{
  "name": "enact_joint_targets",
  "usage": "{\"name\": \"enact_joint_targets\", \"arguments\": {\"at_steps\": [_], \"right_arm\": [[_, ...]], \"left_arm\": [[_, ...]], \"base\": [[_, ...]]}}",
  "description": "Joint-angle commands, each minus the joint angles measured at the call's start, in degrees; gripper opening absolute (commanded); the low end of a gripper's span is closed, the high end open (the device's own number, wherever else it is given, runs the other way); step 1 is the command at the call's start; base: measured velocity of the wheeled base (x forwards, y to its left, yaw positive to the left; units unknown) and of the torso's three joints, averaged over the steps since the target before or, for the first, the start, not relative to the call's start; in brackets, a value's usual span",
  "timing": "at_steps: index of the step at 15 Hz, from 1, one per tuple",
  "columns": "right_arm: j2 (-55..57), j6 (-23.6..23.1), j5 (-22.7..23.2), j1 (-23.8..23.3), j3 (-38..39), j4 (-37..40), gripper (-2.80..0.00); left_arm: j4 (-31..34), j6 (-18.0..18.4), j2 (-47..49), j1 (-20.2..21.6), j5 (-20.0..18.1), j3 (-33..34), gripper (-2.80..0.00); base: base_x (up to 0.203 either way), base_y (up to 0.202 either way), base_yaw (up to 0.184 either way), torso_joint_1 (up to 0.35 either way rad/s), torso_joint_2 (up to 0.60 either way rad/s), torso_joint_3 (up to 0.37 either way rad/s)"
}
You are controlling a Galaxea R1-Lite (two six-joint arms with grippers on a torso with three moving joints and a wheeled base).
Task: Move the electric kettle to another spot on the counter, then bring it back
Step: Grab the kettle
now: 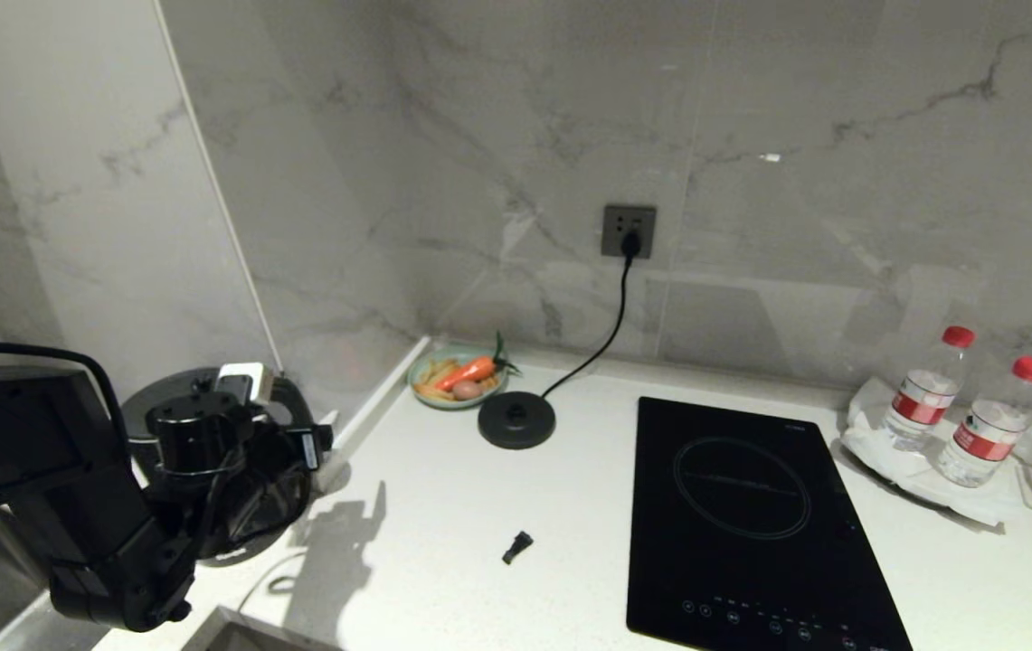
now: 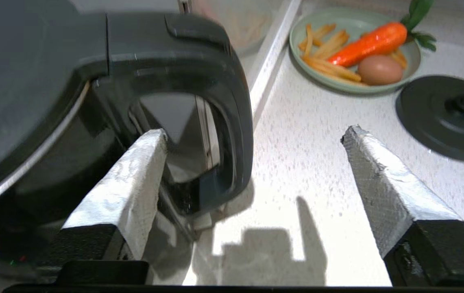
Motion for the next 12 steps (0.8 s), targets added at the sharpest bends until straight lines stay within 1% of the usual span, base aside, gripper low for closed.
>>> {"name": "enact_joint_targets", "arguments": {"at_steps": [1,6,10,12], "right_arm": [[0.0,-0.02,0.04,0.09,0.0,0.02,-2.8],[0.0,-0.02,0.04,0.0,0.0,0.02,-2.8],[0.0,-0.02,0.04,0.0,0.0,0.02,-2.8],[0.0,-0.02,0.04,0.0,0.0,0.02,-2.8]], "left_arm": [[-0.44,-0.05,-0.42,-0.1,0.1,1.17,0.0],[-0.44,-0.38,-5.69,-1.18,-0.25,5.63,0.0],[-0.5,-1.12,-9.77,-4.85,-0.17,11.78,0.0],[-0.44,-1.88,-11.79,-5.86,-0.15,13.88,0.0]], "base": [[0.0,0.0,0.0,0.0,0.0,0.0],[0.0,0.0,0.0,0.0,0.0,0.0],[0.0,0.0,0.0,0.0,0.0,0.0],[0.0,0.0,0.0,0.0,0.0,0.0]]}}
